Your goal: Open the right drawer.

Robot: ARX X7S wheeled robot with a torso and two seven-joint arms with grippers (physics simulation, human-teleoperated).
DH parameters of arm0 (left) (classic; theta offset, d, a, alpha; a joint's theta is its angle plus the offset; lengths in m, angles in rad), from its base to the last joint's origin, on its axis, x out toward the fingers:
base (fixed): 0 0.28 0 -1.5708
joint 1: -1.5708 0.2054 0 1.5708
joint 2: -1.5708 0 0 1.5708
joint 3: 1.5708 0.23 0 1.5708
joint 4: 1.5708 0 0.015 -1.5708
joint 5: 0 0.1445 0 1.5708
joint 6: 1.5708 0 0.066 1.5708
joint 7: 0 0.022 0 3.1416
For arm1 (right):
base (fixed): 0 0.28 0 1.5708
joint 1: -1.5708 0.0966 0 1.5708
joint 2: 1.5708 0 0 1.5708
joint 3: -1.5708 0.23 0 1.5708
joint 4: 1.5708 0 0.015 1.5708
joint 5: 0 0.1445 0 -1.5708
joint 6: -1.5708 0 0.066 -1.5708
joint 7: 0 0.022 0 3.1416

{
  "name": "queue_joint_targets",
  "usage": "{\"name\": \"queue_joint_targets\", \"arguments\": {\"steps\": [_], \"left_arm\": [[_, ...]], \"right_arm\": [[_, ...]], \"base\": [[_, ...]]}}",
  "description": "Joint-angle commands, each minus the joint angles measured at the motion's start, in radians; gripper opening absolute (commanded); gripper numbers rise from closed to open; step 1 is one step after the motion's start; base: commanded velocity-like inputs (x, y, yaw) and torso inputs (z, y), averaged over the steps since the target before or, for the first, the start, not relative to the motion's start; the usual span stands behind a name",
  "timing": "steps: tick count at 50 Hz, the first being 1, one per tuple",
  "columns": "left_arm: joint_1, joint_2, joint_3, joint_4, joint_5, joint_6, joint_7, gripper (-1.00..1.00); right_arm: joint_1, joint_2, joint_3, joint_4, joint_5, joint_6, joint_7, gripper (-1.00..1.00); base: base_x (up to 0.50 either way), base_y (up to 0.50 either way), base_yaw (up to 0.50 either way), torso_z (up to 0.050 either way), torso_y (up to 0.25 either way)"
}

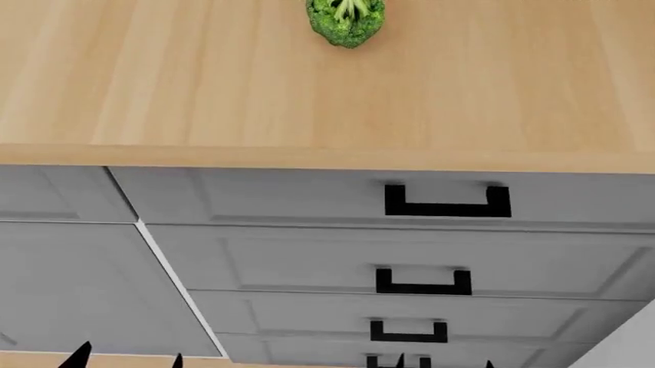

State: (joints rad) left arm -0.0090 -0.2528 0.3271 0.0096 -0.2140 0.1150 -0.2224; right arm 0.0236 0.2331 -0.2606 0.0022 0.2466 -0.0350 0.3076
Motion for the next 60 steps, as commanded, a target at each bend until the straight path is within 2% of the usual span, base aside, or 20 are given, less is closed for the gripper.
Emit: {"name": "queue_joint_targets", "arguments": {"steps": [1,12,13,15,25,29,31,33,36,48,54,60], "left_arm": [[-0.010,0.000,0.006,-0.028,-0.012,-0.005,0.006,1.00],[-0.003,-0.003,0.003,-0.012,-0.034,-0.002,0.006,1.00],[-0.007,-0.001,0.004,-0.025,-0.032,0.005,0.007,1.00],[-0.005,-0.004,0.005,-0.009,-0.034,-0.007,0.003,1.00],[-0.008,-0.006,0.012,-0.014,-0.035,-0.008,0.003,1.00],[-0.010,-0.006,0.014,-0.020,-0.037,-0.002,0.005,1.00],[-0.009,-0.007,0.016,-0.020,-0.036,-0.001,0.005,1.00],[0.000,-0.007,0.004,0.004,-0.105,-0.015,0.030,1.00],[-0.007,-0.009,0.008,-0.002,-0.077,-0.021,0.011,1.00],[-0.010,-0.013,0.036,-0.013,-0.025,-0.015,-0.004,1.00],[-0.011,-0.011,0.017,-0.014,-0.077,-0.019,0.005,1.00],[-0.013,-0.013,0.026,-0.018,-0.048,-0.014,-0.009,1.00]], "right_arm": [[0.016,0.014,-0.022,-0.024,-0.079,0.055,0.062,1.00],[0.045,0.040,-0.064,-0.101,-0.191,0.191,0.125,1.00],[0.058,0.049,-0.087,-0.103,-0.254,0.233,0.153,1.00],[0.060,0.049,-0.076,-0.104,-0.229,0.240,0.140,1.00],[0.113,0.084,-0.131,-0.124,-0.335,0.410,0.150,1.00],[0.152,0.109,-0.211,-0.158,-0.467,0.556,0.162,1.00],[0.156,0.109,-0.217,-0.164,-0.483,0.575,0.167,1.00],[0.159,0.109,-0.223,-0.152,-0.490,0.574,0.173,1.00],[0.183,0.122,-0.281,-0.166,-0.573,0.643,0.172,1.00],[0.239,0.154,-0.362,-0.177,-0.672,0.747,0.126,1.00],[0.275,0.176,-0.443,-0.191,-0.757,0.817,0.078,1.00],[0.302,0.177,-0.447,-0.182,-0.758,0.819,0.062,1.00]], "base": [[0.00,0.00,0.00,0.000,0.000],[0.00,0.00,0.00,0.000,0.000],[0.00,0.00,0.00,0.000,0.000],[0.00,0.00,0.00,0.000,0.000],[0.00,0.00,0.00,0.000,0.000],[0.00,0.00,0.00,0.000,0.000],[0.00,0.00,0.00,0.000,0.000],[0.00,0.00,0.00,0.000,0.000],[0.00,0.00,0.00,0.000,0.000],[0.00,0.00,0.00,0.000,0.000],[0.00,0.00,0.00,0.000,0.000],[0.00,0.00,0.00,0.000,0.000]]}}
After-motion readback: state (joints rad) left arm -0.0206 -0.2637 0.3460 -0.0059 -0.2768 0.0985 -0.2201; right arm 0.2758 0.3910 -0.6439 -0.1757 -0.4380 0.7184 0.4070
